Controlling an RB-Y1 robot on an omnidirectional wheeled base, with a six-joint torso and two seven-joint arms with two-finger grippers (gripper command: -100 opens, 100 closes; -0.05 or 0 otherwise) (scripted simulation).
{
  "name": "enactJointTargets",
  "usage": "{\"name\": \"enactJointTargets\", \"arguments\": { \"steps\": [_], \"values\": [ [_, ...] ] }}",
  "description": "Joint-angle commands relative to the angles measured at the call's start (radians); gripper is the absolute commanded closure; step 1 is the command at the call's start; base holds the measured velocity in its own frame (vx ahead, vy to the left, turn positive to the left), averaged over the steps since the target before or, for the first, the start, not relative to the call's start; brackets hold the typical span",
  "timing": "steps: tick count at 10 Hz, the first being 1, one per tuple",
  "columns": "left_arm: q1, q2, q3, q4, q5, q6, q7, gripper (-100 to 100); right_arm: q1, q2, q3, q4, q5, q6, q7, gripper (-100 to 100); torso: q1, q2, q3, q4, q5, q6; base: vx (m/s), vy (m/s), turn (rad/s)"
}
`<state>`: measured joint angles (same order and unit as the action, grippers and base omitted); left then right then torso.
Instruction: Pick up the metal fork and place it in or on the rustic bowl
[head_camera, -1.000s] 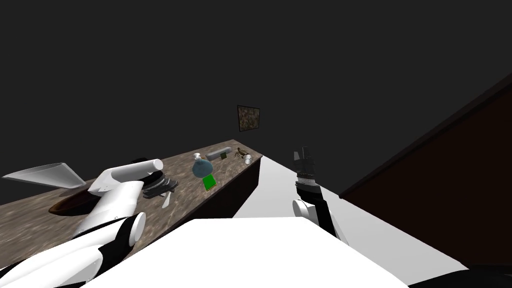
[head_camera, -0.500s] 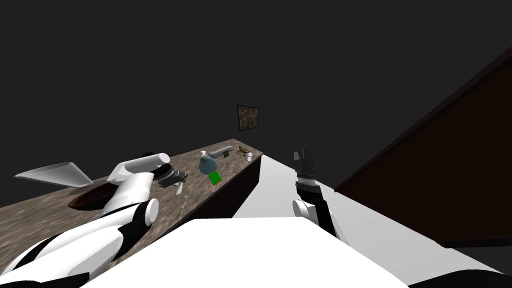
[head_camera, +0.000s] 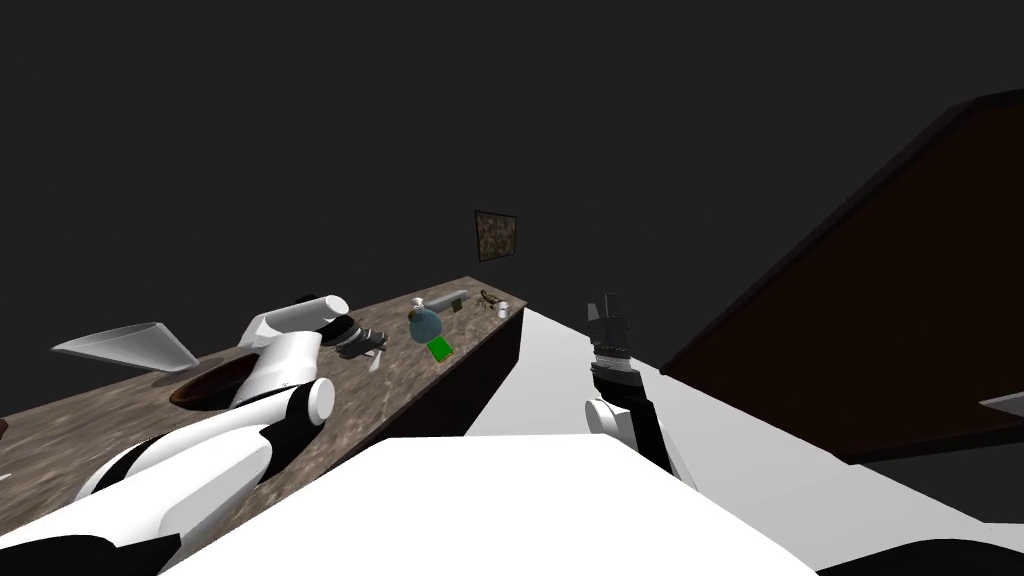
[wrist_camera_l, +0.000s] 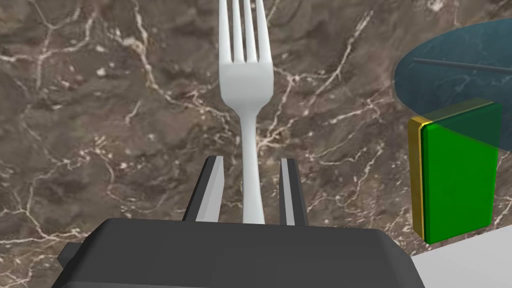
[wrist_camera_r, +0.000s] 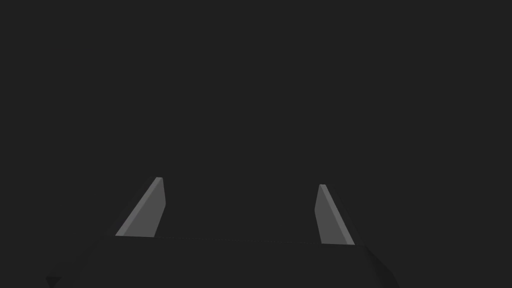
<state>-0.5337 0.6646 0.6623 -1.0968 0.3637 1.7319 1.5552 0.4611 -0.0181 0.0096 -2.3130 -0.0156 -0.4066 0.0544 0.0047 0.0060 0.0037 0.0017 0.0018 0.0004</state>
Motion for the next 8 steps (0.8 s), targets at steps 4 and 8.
{"name": "enactJointTargets", "arguments": {
  "steps": [4,8],
  "values": [
    [-0.120,0.008,0.010,0.105,0.015,-0.036,-0.021,100,0.000,0.000,0.000,0.000,0.000,0.000,0.000,0,0.001,0.002,0.001,0.000,0.000,0.000,-0.105,0.079,-0.072],
    [-0.183,0.026,0.038,0.169,0.017,-0.096,-0.039,100,0.000,0.000,0.000,0.000,0.000,0.000,0.000,0,0.002,0.002,0.002,0.001,0.000,-0.001,-0.116,0.104,-0.102]
  ]
}}
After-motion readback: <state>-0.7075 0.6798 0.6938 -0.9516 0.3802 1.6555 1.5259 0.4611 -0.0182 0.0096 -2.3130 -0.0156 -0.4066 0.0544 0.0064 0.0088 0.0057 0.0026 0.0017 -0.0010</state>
